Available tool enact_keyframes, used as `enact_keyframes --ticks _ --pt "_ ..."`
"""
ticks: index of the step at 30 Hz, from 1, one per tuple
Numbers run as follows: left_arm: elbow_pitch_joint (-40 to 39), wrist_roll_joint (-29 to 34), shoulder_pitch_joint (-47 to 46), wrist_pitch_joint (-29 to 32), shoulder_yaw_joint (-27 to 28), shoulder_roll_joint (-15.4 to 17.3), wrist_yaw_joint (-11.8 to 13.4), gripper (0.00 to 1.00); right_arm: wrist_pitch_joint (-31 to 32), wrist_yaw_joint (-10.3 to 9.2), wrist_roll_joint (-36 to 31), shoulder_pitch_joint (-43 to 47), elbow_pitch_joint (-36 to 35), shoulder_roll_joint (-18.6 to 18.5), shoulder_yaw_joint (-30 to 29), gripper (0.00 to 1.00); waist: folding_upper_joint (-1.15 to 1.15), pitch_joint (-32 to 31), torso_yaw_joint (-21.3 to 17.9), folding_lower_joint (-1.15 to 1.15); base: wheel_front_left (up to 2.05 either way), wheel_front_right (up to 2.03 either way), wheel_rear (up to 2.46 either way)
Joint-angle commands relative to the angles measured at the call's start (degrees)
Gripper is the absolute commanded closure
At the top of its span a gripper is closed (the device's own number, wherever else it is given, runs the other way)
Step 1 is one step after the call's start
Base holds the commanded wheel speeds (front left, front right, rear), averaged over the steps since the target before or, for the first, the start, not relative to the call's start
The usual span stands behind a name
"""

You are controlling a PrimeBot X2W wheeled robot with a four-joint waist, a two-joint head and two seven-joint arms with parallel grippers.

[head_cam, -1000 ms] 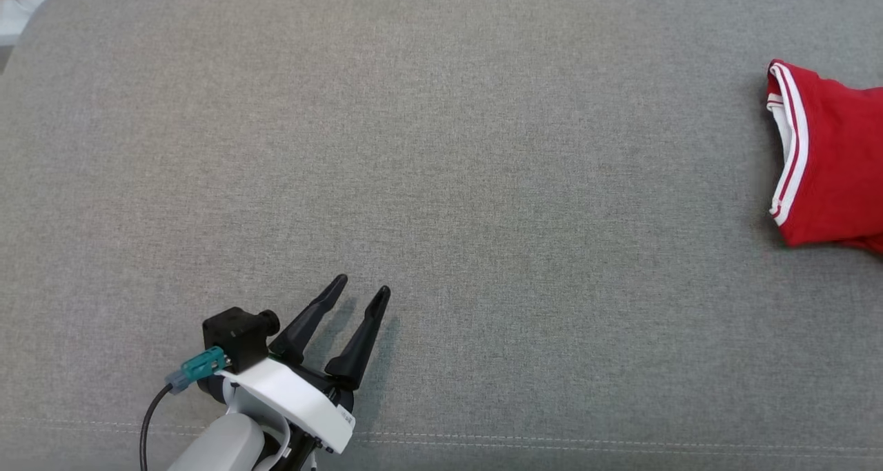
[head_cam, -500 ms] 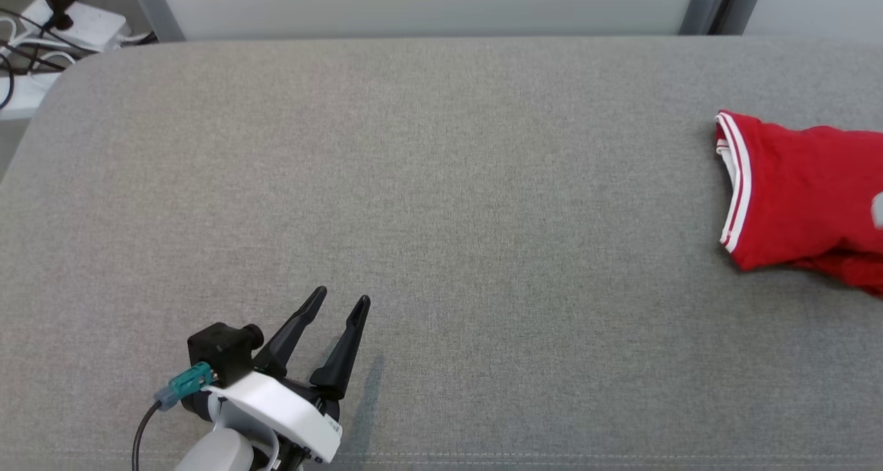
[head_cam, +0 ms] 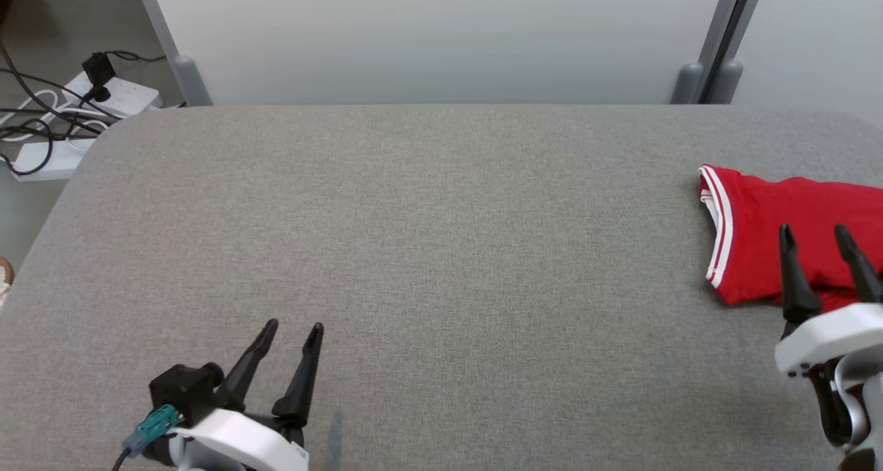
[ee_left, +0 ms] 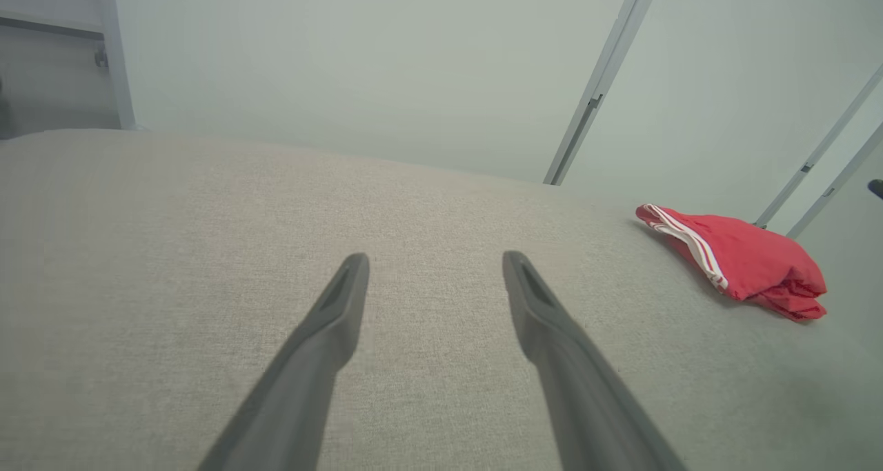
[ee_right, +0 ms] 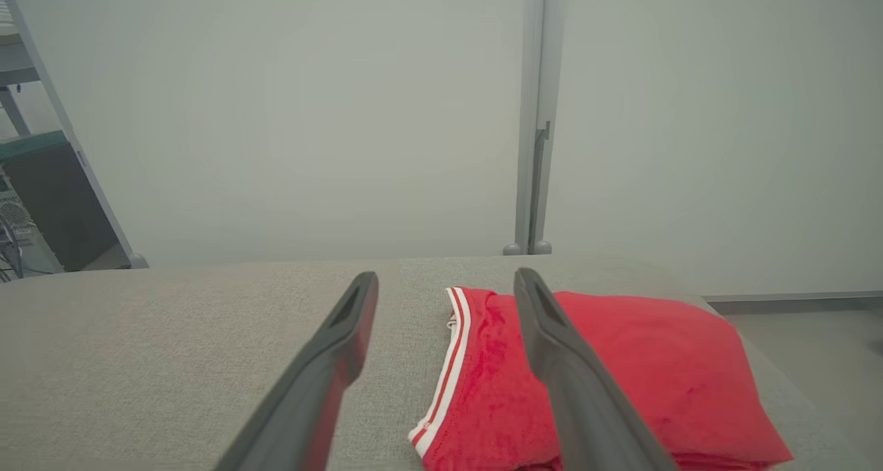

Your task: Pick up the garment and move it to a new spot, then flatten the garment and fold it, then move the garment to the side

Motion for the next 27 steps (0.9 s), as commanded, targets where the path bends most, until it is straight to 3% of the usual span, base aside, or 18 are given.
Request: enact_keyframes --ticks 1,10,27 --pt "-1.3 1.9 -0.6 -0.8 4.3 0.4 0.0 0.00 -0.6 0.24 -1.6 1.1 -2.7 -0.4 0.8 0.00 0.00 -0.8 0.3 0.00 0.00 0.00 0.00" --pt "-2.7 8.9 2.5 -0.8 13.5 -3.2 0.0 0.00 -0.6 0.24 -5.3 7.7 -7.1 3.3 -0.9 0.00 0.00 -2.6 1.0 0.00 0.00 0.00 0.00" --pt "-2.3 20.0 5.6 -0.8 23.0 -6.5 0.0 0.00 -0.6 0.24 -8.5 14.1 -13.1 8.2 -3.2 0.00 0.00 -3.3 1.2 0.00 0.00 0.00 0.00"
